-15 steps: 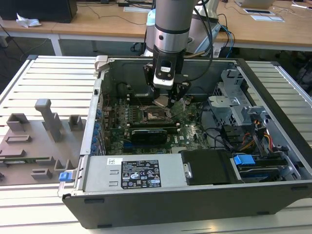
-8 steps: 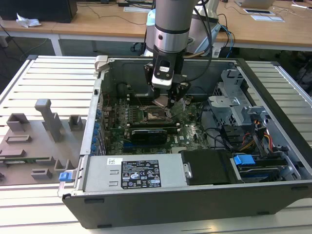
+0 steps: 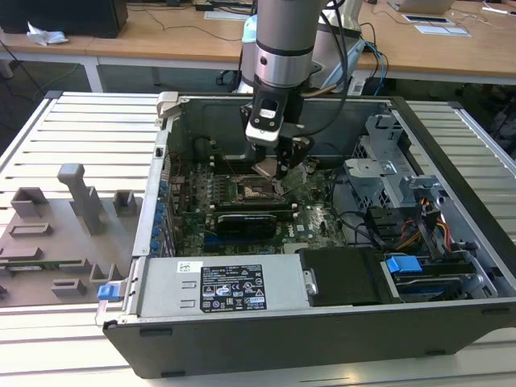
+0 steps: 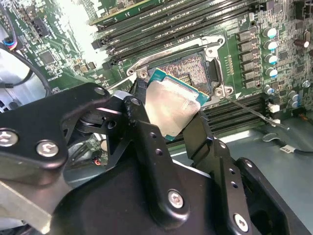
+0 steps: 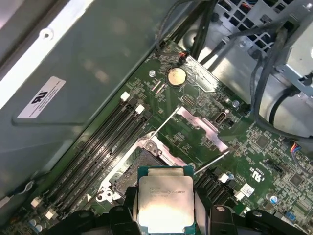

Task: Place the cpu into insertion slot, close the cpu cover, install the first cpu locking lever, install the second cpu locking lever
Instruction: 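Place the cpu into insertion slot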

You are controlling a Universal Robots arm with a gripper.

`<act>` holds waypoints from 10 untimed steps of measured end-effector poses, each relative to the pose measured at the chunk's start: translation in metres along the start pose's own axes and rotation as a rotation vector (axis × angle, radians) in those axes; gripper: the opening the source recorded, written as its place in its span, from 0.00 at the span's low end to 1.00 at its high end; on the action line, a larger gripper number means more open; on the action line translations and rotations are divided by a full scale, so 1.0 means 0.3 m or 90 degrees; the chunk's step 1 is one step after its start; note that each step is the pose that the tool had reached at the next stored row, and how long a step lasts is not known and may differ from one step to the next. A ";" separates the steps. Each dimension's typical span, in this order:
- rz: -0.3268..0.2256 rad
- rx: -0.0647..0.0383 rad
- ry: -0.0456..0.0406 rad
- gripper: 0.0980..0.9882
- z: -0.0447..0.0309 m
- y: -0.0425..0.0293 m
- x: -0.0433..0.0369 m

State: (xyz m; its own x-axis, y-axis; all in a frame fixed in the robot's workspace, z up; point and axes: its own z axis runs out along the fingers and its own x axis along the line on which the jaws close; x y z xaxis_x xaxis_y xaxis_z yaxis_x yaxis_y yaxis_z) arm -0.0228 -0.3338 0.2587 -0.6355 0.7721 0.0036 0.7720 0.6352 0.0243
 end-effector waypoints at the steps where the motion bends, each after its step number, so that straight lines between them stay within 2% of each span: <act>1: 0.006 0.000 -0.0002 0.50 0.000 0.000 0.000; 10: 0.076 0.000 -0.0019 0.50 0.000 0.000 0.000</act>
State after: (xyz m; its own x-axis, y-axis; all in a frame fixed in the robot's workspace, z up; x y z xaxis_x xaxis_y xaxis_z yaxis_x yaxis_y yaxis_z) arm -0.0228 -0.3338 0.2587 -0.5386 0.8425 0.0035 0.8423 0.5384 0.0242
